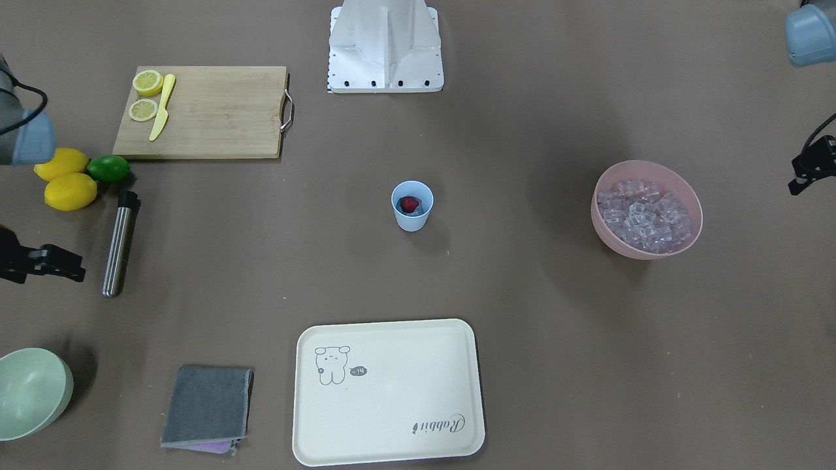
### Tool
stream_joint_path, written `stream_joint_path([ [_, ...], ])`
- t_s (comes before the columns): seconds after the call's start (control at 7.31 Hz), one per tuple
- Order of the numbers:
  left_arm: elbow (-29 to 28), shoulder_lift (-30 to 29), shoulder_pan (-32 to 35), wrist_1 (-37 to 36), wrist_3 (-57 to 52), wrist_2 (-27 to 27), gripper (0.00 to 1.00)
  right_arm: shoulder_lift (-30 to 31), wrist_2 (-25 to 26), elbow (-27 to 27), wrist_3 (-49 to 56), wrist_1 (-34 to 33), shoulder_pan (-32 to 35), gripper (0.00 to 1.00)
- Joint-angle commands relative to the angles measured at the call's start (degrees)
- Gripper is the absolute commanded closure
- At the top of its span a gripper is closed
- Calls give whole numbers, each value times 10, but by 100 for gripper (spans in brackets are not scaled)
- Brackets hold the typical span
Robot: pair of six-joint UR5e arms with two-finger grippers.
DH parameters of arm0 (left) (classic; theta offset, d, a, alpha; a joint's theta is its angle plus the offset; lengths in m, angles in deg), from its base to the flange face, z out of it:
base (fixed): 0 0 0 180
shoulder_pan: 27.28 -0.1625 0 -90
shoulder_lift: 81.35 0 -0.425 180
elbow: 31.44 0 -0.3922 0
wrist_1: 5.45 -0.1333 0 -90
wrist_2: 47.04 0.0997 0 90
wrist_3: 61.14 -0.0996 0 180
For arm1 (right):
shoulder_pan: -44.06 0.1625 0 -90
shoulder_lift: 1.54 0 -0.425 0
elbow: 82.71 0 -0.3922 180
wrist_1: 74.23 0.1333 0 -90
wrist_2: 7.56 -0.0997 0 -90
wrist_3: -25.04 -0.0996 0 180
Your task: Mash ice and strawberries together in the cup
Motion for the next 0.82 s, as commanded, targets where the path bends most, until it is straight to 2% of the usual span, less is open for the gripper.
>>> stream_joint_path([
  [0.0,-91,-86,83,-107,-149,-4,3,64,-32,-63,67,-18,71,0],
  [0.14,-143,-124,122,-145,-220,-5,3,103,-31,-118,130,-71,106,0],
  [0.27,-192,-136,149,-147,-257,-6,3,139,-24,-172,207,-137,136,0],
  [0.41,-230,-131,170,-138,-279,-19,2,166,-18,-185,286,-169,177,0],
  [0.68,-216,-91,173,-124,-305,-29,2,200,12,-186,344,-175,224,0],
])
